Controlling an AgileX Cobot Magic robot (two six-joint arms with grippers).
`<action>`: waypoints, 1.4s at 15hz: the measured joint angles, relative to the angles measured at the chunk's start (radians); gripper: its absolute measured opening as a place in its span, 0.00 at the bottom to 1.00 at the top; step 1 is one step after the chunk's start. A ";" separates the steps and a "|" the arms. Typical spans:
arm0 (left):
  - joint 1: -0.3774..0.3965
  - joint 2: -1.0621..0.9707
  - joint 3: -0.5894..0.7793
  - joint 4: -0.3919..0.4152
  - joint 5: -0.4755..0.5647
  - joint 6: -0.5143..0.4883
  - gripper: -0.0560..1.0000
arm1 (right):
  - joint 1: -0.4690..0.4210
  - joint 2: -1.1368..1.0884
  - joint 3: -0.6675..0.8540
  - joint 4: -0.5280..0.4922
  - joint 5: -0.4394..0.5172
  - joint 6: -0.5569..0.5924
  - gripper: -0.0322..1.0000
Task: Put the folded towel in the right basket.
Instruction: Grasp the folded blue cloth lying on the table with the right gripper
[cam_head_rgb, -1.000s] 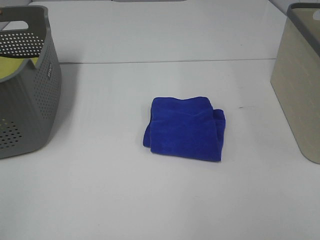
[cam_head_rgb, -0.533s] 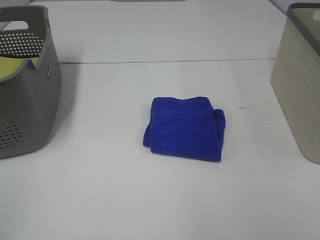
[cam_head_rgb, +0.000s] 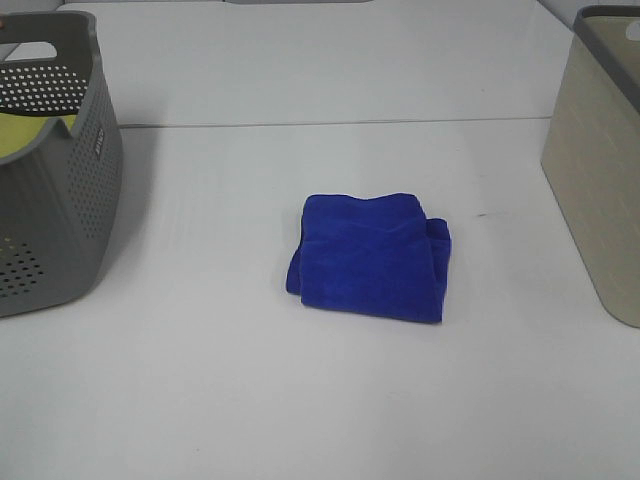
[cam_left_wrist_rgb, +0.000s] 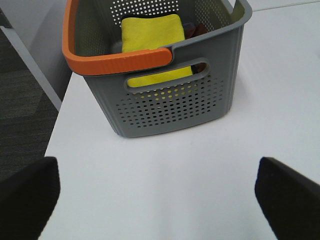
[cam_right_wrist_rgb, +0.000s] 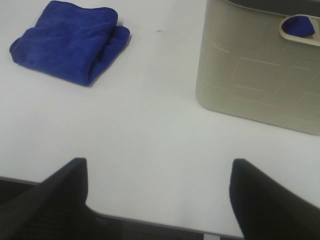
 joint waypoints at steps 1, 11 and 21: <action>0.000 0.000 0.000 0.000 0.000 0.000 0.99 | 0.000 0.000 0.000 0.000 0.000 0.000 0.77; 0.000 0.000 0.000 0.000 0.000 0.000 0.99 | 0.000 0.032 -0.068 0.170 -0.093 0.086 0.73; 0.000 0.000 0.000 0.000 0.000 0.000 0.99 | 0.000 0.692 -0.577 0.268 -0.171 -0.084 0.91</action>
